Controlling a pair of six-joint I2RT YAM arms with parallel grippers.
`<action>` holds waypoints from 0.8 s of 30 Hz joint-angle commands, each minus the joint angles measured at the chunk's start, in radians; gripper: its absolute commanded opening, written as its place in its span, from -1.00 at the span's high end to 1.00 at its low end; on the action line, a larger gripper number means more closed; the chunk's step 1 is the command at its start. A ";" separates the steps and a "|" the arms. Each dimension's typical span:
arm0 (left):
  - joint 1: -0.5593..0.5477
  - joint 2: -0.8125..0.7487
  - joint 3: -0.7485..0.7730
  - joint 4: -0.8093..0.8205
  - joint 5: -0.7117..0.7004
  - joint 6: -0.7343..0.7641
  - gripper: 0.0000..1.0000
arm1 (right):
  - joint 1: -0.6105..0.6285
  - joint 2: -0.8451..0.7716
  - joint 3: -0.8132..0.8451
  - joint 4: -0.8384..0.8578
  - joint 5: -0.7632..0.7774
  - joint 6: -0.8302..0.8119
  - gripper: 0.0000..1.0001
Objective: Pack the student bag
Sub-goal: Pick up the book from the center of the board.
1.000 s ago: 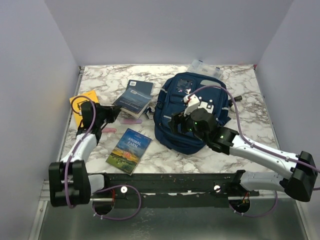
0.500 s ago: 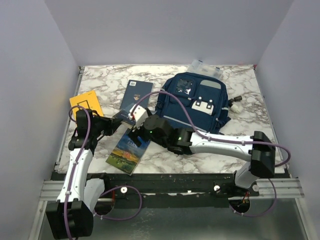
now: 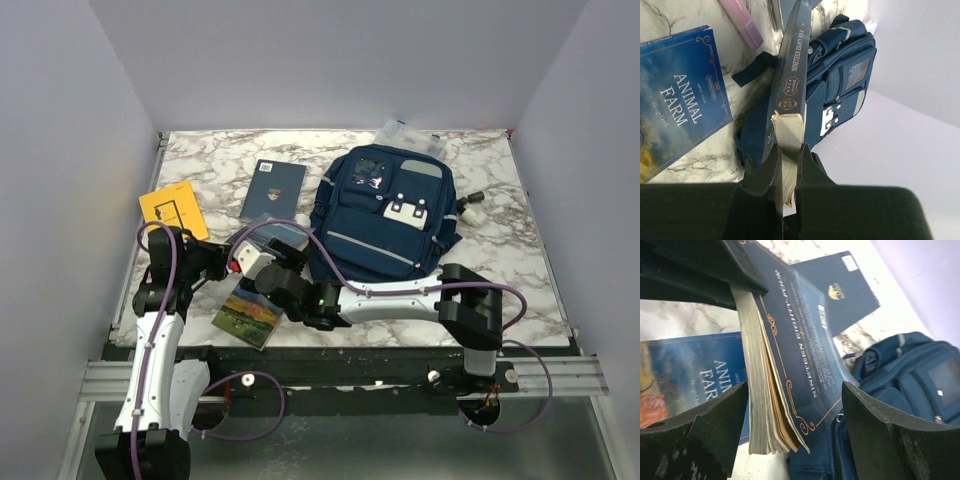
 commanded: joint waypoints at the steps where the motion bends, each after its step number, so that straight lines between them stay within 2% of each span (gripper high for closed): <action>1: -0.001 -0.050 0.022 0.020 0.083 -0.088 1.00 | 0.037 0.028 -0.035 0.216 0.233 -0.179 -0.49; 3: -0.001 -0.064 0.019 0.016 0.083 -0.106 1.00 | 0.038 0.028 -0.046 0.239 0.232 -0.194 -0.23; 9: -0.001 -0.120 0.088 0.017 0.081 -0.092 1.00 | 0.040 -0.017 -0.038 0.263 0.226 -0.186 0.92; 10: 0.000 -0.123 0.111 0.017 0.084 -0.071 0.87 | 0.039 -0.031 -0.031 0.264 0.226 -0.181 0.99; 13: 0.000 -0.124 0.213 0.033 0.114 0.042 0.04 | 0.035 -0.107 -0.025 0.262 0.199 -0.132 0.99; 15: 0.000 -0.112 0.294 0.035 0.149 0.152 -0.53 | 0.020 -0.171 -0.001 0.161 0.129 -0.026 0.99; 16: 0.000 -0.101 0.334 0.035 0.180 0.209 -0.70 | 0.005 -0.201 0.011 0.111 0.085 0.045 0.99; 19: 0.000 -0.093 0.446 0.021 0.239 0.383 -0.97 | -0.047 -0.310 0.004 -0.023 -0.081 0.213 0.99; 21: 0.000 -0.105 0.477 0.019 0.274 0.467 -0.97 | -0.095 -0.388 -0.033 -0.078 -0.196 0.365 0.99; 24: 0.000 -0.113 0.457 0.019 0.352 0.538 -0.97 | -0.251 -0.545 -0.138 -0.093 -0.507 0.580 0.99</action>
